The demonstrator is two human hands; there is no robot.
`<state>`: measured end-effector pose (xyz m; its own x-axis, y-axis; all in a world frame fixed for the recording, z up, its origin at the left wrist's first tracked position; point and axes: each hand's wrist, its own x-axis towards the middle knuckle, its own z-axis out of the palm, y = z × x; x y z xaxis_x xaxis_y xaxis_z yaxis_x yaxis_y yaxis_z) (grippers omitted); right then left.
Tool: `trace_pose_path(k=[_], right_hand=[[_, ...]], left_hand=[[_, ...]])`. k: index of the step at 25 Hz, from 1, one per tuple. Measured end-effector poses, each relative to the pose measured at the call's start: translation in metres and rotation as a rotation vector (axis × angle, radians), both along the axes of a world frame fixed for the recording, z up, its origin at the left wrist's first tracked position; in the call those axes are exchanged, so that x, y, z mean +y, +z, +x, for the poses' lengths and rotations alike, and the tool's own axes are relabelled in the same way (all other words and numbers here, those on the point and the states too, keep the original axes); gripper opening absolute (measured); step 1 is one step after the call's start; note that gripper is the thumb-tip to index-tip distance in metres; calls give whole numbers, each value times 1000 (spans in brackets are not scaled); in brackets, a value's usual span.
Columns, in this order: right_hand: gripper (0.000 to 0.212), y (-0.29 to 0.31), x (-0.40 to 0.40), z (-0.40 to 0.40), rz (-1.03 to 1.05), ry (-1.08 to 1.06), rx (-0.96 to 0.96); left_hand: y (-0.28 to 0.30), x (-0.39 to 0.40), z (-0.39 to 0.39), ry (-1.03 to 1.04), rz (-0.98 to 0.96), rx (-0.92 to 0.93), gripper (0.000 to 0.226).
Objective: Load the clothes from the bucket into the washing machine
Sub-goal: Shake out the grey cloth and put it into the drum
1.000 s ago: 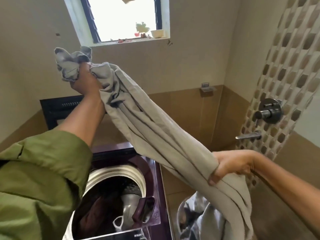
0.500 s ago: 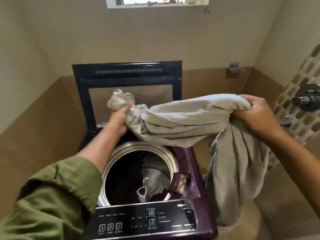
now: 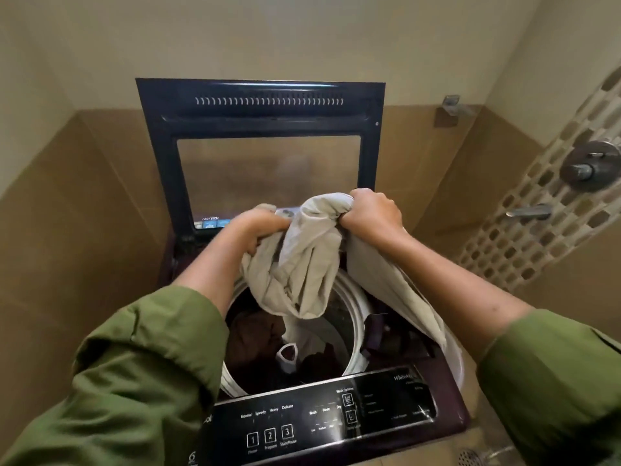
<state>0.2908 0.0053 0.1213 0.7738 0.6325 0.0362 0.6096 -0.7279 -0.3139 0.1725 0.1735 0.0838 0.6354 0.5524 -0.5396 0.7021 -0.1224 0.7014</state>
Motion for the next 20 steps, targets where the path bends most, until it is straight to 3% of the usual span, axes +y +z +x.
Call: trace_pose_path(k=[3,5,7,10,12,13,15,17,20], right_hand=[[16,-1,8,7,-46,-25,-35],[15,-3,5,17,-40,-56,-36],[15,-7,5,21,-34,-93,-7],[20,-19,15,10,-51,-95,77],[32,-27,23,0,-15,-60,117],[39,-28,23,-1,36,-25,144],[53,-31,10,6,150,114,240],[66,-38,-18,22,9,282,263],[61,-79,-75,45,-293,216,272]], left_hand=[[-17,3,-10,148,-358,-76,48],[-41,-2,-14,195,-289,-70,42],[-55,-6,-10,168,-186,-110,62],[-41,-19,5,-128,-123,-333,105],[-26,-36,16,-384,64,-349,115],[-23,-40,23,-428,207,-327,107],[-16,-39,33,-411,485,-304,52],[-4,-34,37,-364,604,-358,13],[19,-25,37,-403,553,-435,16]])
